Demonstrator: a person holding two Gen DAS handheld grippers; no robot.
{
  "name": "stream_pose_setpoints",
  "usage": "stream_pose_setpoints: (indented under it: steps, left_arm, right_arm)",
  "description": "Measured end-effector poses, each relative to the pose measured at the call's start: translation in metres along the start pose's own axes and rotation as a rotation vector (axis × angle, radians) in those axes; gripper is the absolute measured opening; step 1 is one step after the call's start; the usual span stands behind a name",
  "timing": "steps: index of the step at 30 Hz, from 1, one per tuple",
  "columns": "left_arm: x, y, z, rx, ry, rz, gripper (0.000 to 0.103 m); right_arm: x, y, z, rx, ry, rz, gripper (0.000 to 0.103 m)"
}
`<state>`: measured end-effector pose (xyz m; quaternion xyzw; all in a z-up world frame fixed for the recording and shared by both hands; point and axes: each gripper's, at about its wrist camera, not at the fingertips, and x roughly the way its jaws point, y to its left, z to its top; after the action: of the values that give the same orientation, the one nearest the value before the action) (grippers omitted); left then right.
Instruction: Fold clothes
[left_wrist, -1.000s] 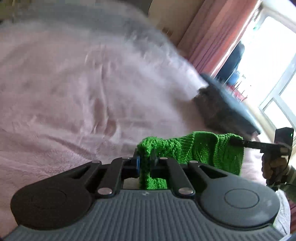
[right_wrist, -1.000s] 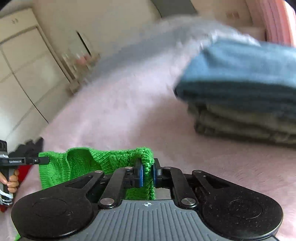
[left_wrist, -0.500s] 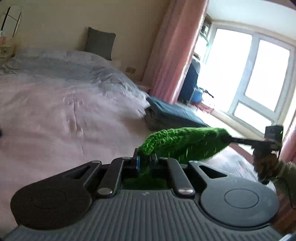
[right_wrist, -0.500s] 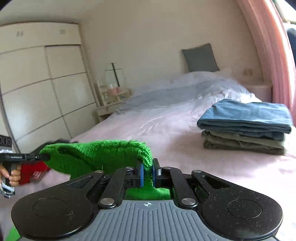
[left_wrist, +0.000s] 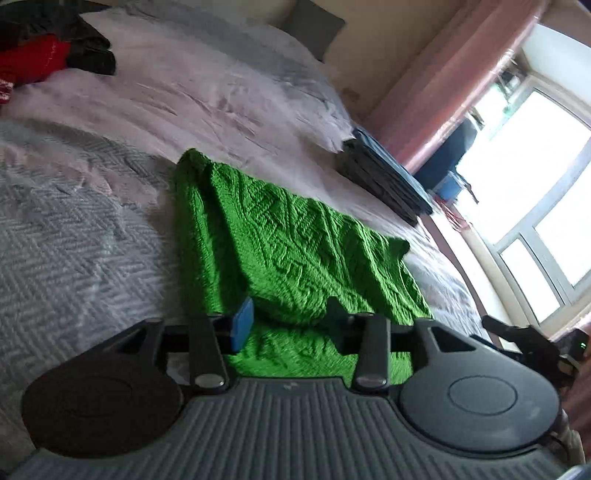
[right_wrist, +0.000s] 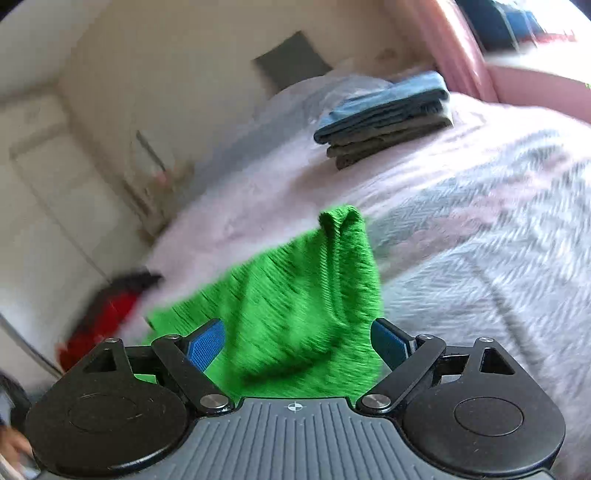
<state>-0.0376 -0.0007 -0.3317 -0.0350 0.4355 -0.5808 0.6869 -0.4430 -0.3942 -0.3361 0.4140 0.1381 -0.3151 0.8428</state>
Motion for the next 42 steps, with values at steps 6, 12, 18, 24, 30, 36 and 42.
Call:
stream_pose_setpoints:
  steps: [6,12,18,24,30,36,42]
  left_arm:
    - [0.007,0.013,-0.012,-0.175,0.014,0.027,0.042]
    - [0.019,0.031,-0.008,-0.262,0.017,0.003,0.047]
    - [0.043,0.037,0.005,-0.326,0.086,0.01,0.049]
    - [0.046,0.039,-0.001,-0.333,0.064,0.025,0.049]
    - [0.027,0.037,-0.015,-0.402,-0.007,0.036,0.049]
    - [0.035,0.028,-0.013,-0.402,-0.016,0.088,0.05]
    - [0.061,0.028,-0.007,-0.318,-0.029,0.16,0.017]
  right_arm:
    - [0.022,-0.004,0.001,0.222,0.06,0.015,0.089]
    - [0.038,-0.008,-0.001,0.319,0.086,0.004,0.089]
    - [0.053,-0.021,-0.009,0.464,0.095,0.001,0.078]
    - [0.063,-0.038,-0.013,0.534,0.083,-0.034,0.069]
    - [0.062,-0.044,-0.006,0.522,0.102,-0.024,0.069]
    - [0.067,-0.051,-0.002,0.51,0.113,-0.008,0.064]
    - [0.07,-0.064,-0.003,0.511,0.1,-0.041,0.009]
